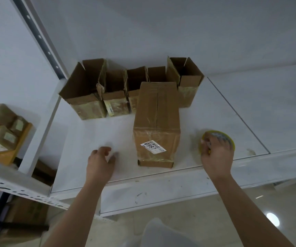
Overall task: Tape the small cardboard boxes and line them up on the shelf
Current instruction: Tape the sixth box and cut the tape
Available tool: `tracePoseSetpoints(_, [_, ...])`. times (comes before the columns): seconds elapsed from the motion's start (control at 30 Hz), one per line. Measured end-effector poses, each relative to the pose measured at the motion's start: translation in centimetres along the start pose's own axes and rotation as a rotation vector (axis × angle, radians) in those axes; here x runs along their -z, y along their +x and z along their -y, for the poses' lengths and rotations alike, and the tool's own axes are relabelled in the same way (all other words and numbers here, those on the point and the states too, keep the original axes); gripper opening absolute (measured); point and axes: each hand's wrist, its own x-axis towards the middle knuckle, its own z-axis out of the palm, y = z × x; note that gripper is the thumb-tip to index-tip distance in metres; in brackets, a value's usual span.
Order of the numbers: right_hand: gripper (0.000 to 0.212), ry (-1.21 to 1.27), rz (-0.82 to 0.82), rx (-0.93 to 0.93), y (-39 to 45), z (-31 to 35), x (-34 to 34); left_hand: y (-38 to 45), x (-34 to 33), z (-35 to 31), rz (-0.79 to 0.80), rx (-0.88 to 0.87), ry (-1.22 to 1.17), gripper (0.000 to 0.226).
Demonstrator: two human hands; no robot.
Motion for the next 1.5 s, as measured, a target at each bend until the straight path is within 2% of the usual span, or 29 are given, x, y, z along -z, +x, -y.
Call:
tracePoseSetpoints(0.07, [0.018, 0.223, -0.087, 0.024, 0.6, 2.5, 1.3, -0.1, 1.2, -2.4, -0.076, -0.091, -0.285, 0.013])
tracePoseSetpoints(0.13, [0.023, 0.416, -0.113, 0.044, 1.1, 5.1, 2.7, -0.3, 2.6, -5.3, -0.078, -0.191, -0.583, 0.007])
tracePoseSetpoints(0.2, [0.028, 0.520, -0.094, 0.122, 1.5, 7.3, 4.0, -0.5, 3.7, -7.6, -0.057, -0.322, -0.698, 0.009])
tracePoseSetpoints(0.3, [0.024, 0.544, 0.025, 0.227, 1.4, 9.1, 4.6, -0.9, 4.0, -9.5, 0.035, -0.425, -0.725, 0.010])
tracePoseSetpoints(0.4, [0.038, 0.594, 0.167, 0.230, 0.9, 9.3, 4.2, -1.3, 3.5, -9.9, 0.133, -0.450, -0.729, 0.014])
tracePoseSetpoints(0.53, [0.057, 0.640, 0.212, 0.256, 1.2, 8.9, 4.4, -1.2, 3.4, -10.1, 0.137, -0.535, -0.583, 0.033])
tracePoseSetpoints(0.63, [0.062, 0.518, 0.259, 0.264, 1.6, 8.8, 4.6, -1.3, 3.4, -10.3, 0.159, -0.563, -0.616, 0.036])
tracePoseSetpoints(0.73, [0.072, 0.498, 0.272, 0.282, 1.5, 8.7, 4.5, -1.2, 3.4, -10.0, 0.175, -0.563, -0.642, 0.041])
tracePoseSetpoints(1.07, [0.054, 0.419, 0.195, 0.409, 1.3, 9.0, 4.9, -1.1, 3.3, -9.2, 0.136, -0.651, -0.552, 0.050])
tracePoseSetpoints(1.2, [0.049, 0.502, 0.150, 0.332, 1.9, 9.3, 6.0, -1.0, 4.0, -9.4, 0.203, -0.621, -0.727, 0.044])
tracePoseSetpoints(1.3, [0.046, 0.591, 0.115, 0.268, 2.8, 9.3, 7.2, -1.2, 4.0, -10.4, 0.147, -0.509, -0.837, 0.050])
tracePoseSetpoints(1.5, [0.043, 0.668, 0.134, 0.227, 2.9, 9.3, 7.9, -1.9, 3.3, -12.9, 0.347, -0.500, -0.802, 0.061])
